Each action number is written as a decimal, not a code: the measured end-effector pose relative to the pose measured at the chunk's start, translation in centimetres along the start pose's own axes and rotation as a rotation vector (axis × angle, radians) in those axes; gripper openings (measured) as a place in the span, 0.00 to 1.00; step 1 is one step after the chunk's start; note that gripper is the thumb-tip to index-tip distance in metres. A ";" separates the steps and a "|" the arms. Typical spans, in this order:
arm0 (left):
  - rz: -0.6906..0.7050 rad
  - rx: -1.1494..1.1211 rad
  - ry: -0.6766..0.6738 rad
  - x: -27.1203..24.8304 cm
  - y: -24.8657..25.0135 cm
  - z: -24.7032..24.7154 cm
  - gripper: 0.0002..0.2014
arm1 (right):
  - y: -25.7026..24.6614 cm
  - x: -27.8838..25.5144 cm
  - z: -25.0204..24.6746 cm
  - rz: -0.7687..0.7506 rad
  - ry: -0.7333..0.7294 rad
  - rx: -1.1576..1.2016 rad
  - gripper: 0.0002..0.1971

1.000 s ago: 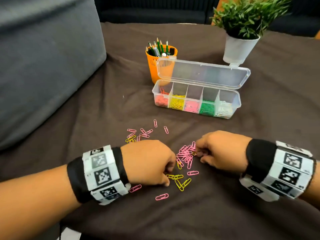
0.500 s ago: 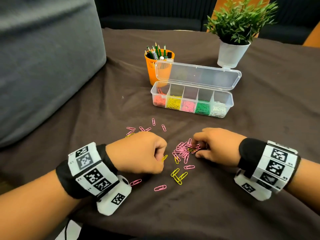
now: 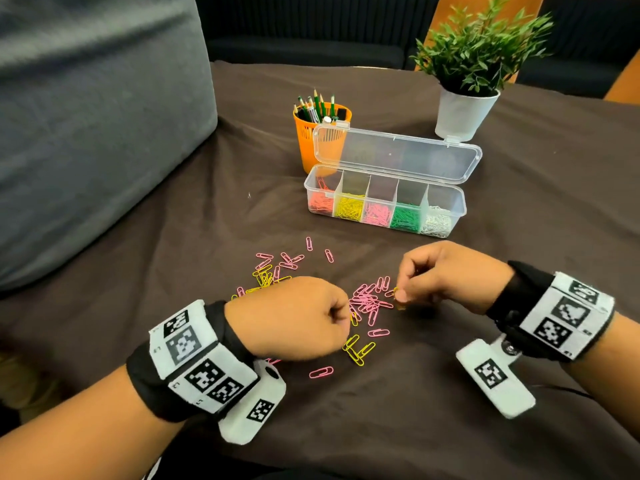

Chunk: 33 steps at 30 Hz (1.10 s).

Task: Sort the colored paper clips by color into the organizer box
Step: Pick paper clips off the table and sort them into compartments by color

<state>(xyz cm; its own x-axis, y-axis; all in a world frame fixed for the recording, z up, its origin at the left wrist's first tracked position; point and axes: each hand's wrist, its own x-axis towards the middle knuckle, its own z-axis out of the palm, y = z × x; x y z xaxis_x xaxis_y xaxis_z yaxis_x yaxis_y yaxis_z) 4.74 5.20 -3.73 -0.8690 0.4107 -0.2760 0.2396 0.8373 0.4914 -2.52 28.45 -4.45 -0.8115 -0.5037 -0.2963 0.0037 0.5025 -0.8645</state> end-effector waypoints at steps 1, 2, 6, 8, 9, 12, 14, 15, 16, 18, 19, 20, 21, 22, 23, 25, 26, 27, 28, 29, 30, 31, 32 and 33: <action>0.009 0.068 0.027 0.0 0.4 0.2 0.06 | 0.2 -0.1 -0.1 0.030 0.016 0.128 0.10; 0.021 0.149 0.054 0.1 0.6 0.3 0.09 | 0.4 -0.2 -0.2 0.054 0.032 0.241 0.12; 0.018 0.411 0.096 1.0 1.1 1.1 0.20 | 1.1 -0.4 -0.4 0.100 0.105 0.429 0.17; 0.036 0.494 0.105 1.3 1.5 1.5 0.18 | 1.1 -0.5 -0.3 0.096 0.139 0.402 0.14; 0.040 0.515 0.112 1.4 1.6 1.6 0.17 | 1.2 -0.5 -0.4 0.087 0.150 0.380 0.13; 0.047 0.514 0.115 1.5 1.8 1.7 0.13 | 1.2 -0.4 -0.3 0.076 0.168 0.323 0.13; 0.061 0.489 0.092 1.8 1.6 1.7 0.09 | 0.7 -0.6 0.3 0.081 0.131 0.258 0.12; 0.066 0.466 0.078 1.9 1.3 1.6 0.07 | 0.4 -0.6 0.6 0.075 0.097 0.236 0.12; 0.065 0.438 0.067 2.1 1.0 1.5 0.06 | 0.2 -0.6 1.0 0.068 0.054 0.232 0.12; 0.042 0.342 0.054 2.0 0.3 0.7 0.03 | -0.3 -0.5 1.7 0.061 -0.024 0.196 0.15; 0.019 0.251 0.051 1.9 -0.1 0.1 0.03 | -0.5 -0.3 2.1 0.047 -0.052 0.124 0.14; -0.015 0.123 0.043 1.7 -0.6 -0.5 0.04 | -0.6 -0.2 2.5 0.019 -0.065 0.001 0.10; -0.058 -0.054 0.038 1.5 -1.1 -1.2 0.06 | -0.7 -0.2 2.8 -0.011 -0.068 -0.174 0.05; -0.106 -0.265 0.043 1.1 -1.6 -1.8 0.07 | -0.8 -0.1 3.2 -0.045 -0.073 -0.362 0.02; -0.156 -0.479 0.067 0.8 -2.1 -2.3 0.07 | -0.9 -0.1 3.6 -0.073 -0.081 -0.532 0.05; -0.234 -0.823 0.112 0.1 -3.2 -3.1 0.06 | -1.1 -0.3 4.7 -0.105 -0.127 -0.751 0.12; -0.253 -0.913 0.143 -0.1 -3.8 -3.5 0.10 | -1.2 -0.5 5.3 -0.126 -0.147 -0.832 0.15; -0.265 -0.984 0.183 -0.3 -4.5 -4.0 0.14 | -1.2 -0.6 5.8 -0.138 -0.164 -0.904 0.16; -0.263 -1.042 0.226 -0.4 -5.1 -4.6 0.17 | -1.2 -0.6 6.3 -0.143 -0.164 -0.956 0.15; -0.255 -1.103 0.265 -0.5 -5.6 -5.1 0.18 | -1.2 -0.7 6.6 -0.133 -0.159 -0.979 0.14; -0.241 -1.156 0.306 -0.7 -6.1 -5.8 0.18 | -1.2 -0.7 6.7 -0.127 -0.154 -0.988 0.11; -0.228 -1.197 0.349 -0.9 -6.5 -6.3 0.16 | -1.2 -0.8 6.7 -0.131 -0.151 -0.988 0.09; -0.218 -1.210 0.395 -1.1 -6.8 -6.7 0.14 | -1.1 -0.8 6.6 -0.155 -0.147 -0.981 0.07; -0.209 -1.204 0.432 -1.2 -7.2 -6.9 0.12 | -1.0 -0.9 6.5 -0.182 -0.143 -0.975 0.05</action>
<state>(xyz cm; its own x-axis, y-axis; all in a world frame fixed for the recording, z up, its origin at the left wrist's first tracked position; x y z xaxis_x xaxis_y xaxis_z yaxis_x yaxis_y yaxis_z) 1.11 -3.77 -1.25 -0.9650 -0.0263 -0.2609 -0.2585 -0.0708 0.9634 2.04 23.81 -5.96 -0.6742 -0.6775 -0.2941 -0.6458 0.7339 -0.2104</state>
